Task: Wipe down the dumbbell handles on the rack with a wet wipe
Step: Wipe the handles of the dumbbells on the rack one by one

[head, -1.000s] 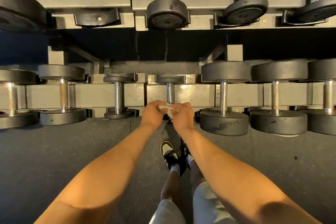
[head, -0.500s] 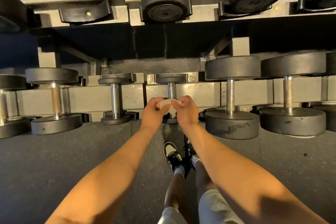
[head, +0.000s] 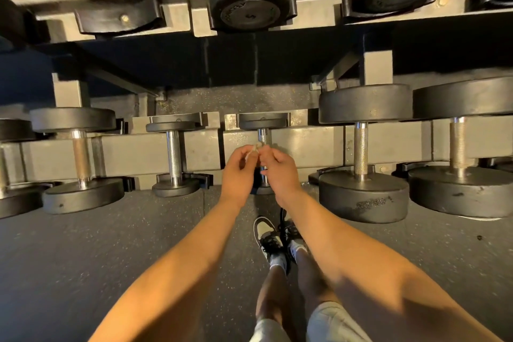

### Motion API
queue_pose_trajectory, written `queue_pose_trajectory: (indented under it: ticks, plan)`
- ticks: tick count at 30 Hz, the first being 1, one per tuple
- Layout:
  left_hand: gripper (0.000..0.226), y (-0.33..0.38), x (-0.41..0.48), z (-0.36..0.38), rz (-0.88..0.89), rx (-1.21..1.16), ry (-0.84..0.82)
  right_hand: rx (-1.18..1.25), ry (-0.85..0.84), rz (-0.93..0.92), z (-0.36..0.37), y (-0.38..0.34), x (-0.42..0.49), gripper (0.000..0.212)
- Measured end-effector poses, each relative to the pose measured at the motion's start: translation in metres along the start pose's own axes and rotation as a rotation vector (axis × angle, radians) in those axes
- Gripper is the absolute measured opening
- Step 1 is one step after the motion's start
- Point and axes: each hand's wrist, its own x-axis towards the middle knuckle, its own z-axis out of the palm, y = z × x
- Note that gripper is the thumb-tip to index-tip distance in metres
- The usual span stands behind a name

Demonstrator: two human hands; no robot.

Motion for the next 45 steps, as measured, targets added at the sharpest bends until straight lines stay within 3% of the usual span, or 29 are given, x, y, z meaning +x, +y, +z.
queue_pose_trajectory:
  ticks: [3,7,10,14,21,24,30,39,45]
  plan:
    - [0.019,-0.008,0.006,0.002,0.015,0.017,0.056,-0.013,-0.138,0.026,-0.008,-0.002,0.006,0.024]
    - [0.026,-0.004,0.025,0.02,0.023,0.014,0.245,-0.213,0.095,-0.137,-0.013,0.009,0.027,0.021]
    - [0.027,-0.004,0.043,0.037,-0.005,-0.073,0.313,-0.253,0.113,-0.176,-0.013,0.015,0.039,0.027]
    - [0.018,-0.014,0.048,0.048,0.018,-0.075,0.231,-0.174,0.052,-0.126,-0.006,0.026,0.04,0.031]
    - [0.024,-0.039,0.025,0.032,0.023,0.195,0.176,-0.206,0.04,-0.125,-0.008,0.033,0.031,0.042]
    - [0.023,-0.038,0.016,0.036,-0.007,0.168,0.197,-0.221,0.028,-0.127,-0.01,0.037,0.025,0.046]
    - [0.019,-0.015,0.033,0.052,-0.003,-0.118,0.244,-0.234,0.033,-0.124,-0.01,0.044,0.025,0.047]
    - [0.021,-0.037,0.01,0.035,-0.019,0.077,0.151,-0.252,0.029,-0.058,-0.011,0.04,0.016,0.043]
    - [0.022,-0.014,0.035,0.043,0.031,-0.052,0.224,-0.258,-0.001,-0.101,-0.015,0.042,0.014,0.043]
